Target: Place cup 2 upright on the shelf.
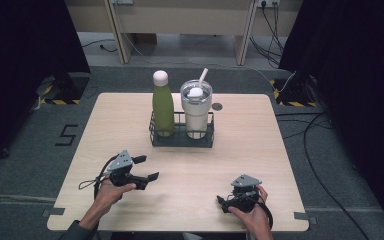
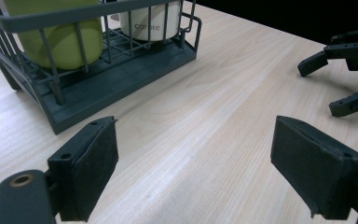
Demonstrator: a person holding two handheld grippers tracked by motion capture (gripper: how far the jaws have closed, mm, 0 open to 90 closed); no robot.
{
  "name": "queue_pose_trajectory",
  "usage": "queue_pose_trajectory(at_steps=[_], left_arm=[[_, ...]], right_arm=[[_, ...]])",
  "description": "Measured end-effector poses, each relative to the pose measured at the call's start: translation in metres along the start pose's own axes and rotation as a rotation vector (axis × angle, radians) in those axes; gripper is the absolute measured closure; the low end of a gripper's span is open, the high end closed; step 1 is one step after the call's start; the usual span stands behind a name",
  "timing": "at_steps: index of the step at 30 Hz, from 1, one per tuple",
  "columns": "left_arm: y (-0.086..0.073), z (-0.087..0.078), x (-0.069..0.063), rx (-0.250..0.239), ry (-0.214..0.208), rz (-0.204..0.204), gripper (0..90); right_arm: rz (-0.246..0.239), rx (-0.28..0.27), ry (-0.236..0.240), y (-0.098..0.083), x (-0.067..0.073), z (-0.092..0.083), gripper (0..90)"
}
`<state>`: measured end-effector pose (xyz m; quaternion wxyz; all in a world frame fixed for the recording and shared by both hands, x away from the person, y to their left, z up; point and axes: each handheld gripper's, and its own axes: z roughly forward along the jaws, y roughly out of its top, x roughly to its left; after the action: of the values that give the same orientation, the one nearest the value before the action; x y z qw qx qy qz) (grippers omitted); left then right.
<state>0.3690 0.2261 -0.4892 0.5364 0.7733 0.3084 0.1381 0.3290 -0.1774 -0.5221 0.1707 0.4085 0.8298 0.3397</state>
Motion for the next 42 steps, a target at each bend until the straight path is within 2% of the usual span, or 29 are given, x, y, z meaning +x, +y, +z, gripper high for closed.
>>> queue_pose_trajectory(at_steps=[17, 21, 25, 30, 34, 42], left_arm=[[-0.026, -0.012, -0.004, 0.038, 0.000, -0.006, 14.5], [-0.030, -0.015, -0.004, 0.037, -0.039, -0.033, 14.5], [-0.033, -0.018, -0.006, 0.045, -0.034, -0.033, 14.5], [-0.037, -0.022, -0.011, 0.073, -0.016, -0.001, 14.5], [-0.041, -0.025, -0.013, 0.088, -0.017, -0.006, 14.6], [-0.045, -0.030, -0.016, 0.145, 0.031, 0.020, 14.6]], right_arm=[[-0.003, 0.000, 0.000, 0.000, 0.000, 0.000, 0.9], [-0.003, 0.000, 0.000, 0.000, 0.000, 0.000, 0.9], [-0.003, 0.000, 0.000, 0.000, 0.000, 0.000, 0.9], [-0.003, 0.000, 0.000, 0.000, 0.000, 0.000, 0.9], [-0.003, 0.000, 0.001, 0.000, 0.000, 0.000, 0.9], [-0.004, 0.000, 0.001, 0.000, 0.000, 0.000, 0.9]])
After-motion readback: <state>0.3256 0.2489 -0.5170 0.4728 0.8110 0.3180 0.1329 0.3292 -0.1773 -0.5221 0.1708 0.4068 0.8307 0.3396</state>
